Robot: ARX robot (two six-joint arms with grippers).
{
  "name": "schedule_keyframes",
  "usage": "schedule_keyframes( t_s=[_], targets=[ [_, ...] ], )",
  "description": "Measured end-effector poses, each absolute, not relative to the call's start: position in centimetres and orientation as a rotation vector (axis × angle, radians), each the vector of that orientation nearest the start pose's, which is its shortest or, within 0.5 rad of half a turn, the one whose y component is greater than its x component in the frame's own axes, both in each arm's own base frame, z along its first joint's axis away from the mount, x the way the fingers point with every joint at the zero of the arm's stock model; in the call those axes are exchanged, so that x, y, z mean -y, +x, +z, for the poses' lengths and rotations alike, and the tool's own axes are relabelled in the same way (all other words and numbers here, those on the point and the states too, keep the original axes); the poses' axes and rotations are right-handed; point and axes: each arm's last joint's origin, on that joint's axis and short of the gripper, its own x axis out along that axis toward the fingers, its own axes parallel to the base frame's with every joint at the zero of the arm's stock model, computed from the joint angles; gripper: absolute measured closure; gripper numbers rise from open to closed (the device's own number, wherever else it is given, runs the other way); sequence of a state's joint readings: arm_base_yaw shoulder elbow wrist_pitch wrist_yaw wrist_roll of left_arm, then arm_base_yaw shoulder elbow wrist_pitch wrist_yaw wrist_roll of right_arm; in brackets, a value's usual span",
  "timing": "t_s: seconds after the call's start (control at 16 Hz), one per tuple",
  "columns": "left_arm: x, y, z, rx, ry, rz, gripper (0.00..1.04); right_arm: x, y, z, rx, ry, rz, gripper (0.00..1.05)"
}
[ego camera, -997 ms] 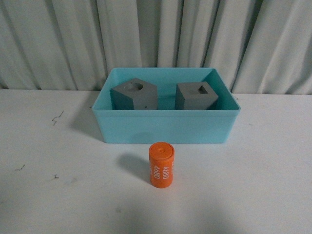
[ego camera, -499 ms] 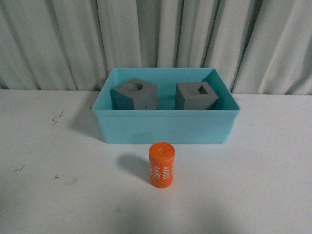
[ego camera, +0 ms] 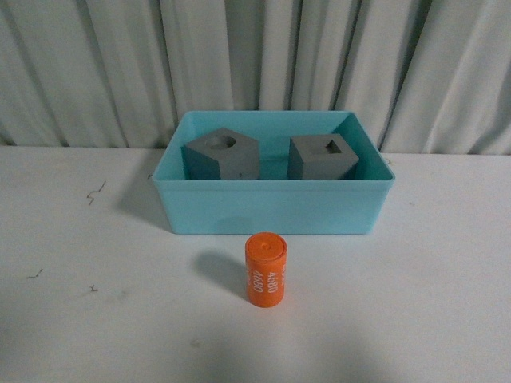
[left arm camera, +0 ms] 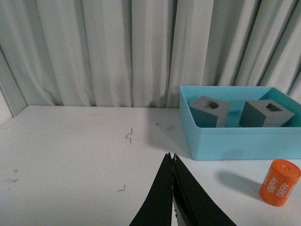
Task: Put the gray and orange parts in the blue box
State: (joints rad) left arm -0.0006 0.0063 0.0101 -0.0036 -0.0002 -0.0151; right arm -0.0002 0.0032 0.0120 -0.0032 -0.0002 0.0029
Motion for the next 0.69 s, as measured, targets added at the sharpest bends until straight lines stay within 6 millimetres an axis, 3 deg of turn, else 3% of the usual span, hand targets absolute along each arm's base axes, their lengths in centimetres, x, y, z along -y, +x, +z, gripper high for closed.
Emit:
schedule_keyframes(
  t_s=[0.06, 0.19, 0.31, 0.62, 0.69],
  targets=[
    [0.01, 9.75, 16.62, 0.001, -0.015, -0.001, 1.03, 0.0, 9.72, 16.7, 0.005, 0.003, 0.0, 0.06],
    [0.01, 9.75, 16.61, 0.0, -0.015, 0.0, 0.8, 0.0, 9.72, 16.7, 0.005, 0.002, 0.0, 0.06],
    [0.01, 9.75, 16.61, 0.0, -0.015, 0.0, 0.64, 0.0, 9.72, 16.7, 0.005, 0.003, 0.0, 0.06],
    [0.01, 9.75, 16.61, 0.0, -0.015, 0.0, 0.06, 0.0, 9.72, 16.7, 0.005, 0.002, 0.0, 0.06],
    [0.01, 9.75, 16.62, 0.001, -0.014, 0.0, 0.07, 0.0, 9.72, 16.7, 0.005, 0.003, 0.0, 0.06]
  ],
)
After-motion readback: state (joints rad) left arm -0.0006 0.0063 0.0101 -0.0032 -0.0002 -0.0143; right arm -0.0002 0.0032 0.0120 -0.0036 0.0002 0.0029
